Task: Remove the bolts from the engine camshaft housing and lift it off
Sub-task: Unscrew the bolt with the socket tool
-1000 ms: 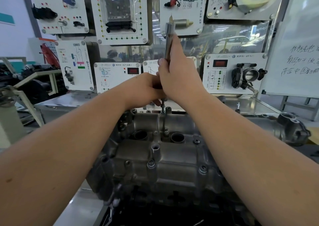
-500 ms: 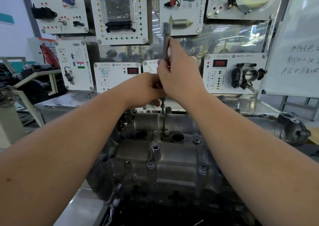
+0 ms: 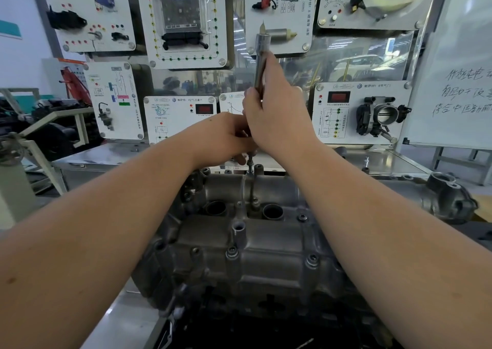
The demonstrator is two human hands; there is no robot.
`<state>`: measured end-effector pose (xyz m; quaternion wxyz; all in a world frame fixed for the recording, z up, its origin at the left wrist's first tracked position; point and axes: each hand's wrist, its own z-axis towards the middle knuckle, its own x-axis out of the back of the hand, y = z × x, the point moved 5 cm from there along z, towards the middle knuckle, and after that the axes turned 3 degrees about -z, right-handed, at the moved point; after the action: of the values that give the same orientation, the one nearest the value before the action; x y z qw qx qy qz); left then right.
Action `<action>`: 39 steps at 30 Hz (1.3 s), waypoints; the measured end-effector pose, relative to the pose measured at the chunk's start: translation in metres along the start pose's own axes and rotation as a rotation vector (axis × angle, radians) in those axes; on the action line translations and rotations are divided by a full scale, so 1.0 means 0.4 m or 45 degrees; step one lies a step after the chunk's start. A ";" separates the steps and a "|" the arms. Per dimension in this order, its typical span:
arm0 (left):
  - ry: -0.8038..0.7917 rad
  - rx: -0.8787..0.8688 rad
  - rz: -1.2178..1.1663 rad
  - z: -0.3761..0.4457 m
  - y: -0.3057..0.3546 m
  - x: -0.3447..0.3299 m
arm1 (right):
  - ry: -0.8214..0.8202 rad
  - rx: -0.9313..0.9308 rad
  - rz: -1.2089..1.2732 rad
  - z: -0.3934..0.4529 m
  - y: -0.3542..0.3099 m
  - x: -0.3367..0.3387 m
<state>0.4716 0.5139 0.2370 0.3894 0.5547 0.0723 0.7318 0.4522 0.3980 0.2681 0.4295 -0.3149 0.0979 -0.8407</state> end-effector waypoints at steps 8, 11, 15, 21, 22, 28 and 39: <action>0.019 0.018 0.000 0.000 0.001 0.000 | 0.045 0.027 -0.055 0.003 0.001 0.002; -0.005 0.027 -0.025 0.000 0.002 -0.004 | 0.046 -0.020 -0.007 0.004 0.010 0.004; -0.018 0.008 0.077 0.002 0.002 -0.006 | 0.025 -0.003 0.009 -0.002 0.000 0.006; -0.006 0.002 0.038 0.001 -0.001 -0.003 | -0.010 -0.047 -0.010 0.008 0.008 -0.001; -0.010 0.004 0.025 0.000 0.000 -0.003 | -0.019 -0.050 0.003 0.009 0.008 -0.001; -0.010 0.007 0.038 -0.006 0.001 0.001 | -0.011 0.002 0.017 -0.001 -0.002 0.003; -0.021 0.012 0.054 -0.007 0.007 0.000 | -0.070 -0.044 0.040 0.008 0.003 -0.007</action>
<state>0.4677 0.5130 0.2375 0.3719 0.5639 0.0608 0.7348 0.4561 0.3998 0.2689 0.4397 -0.3436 0.1057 -0.8231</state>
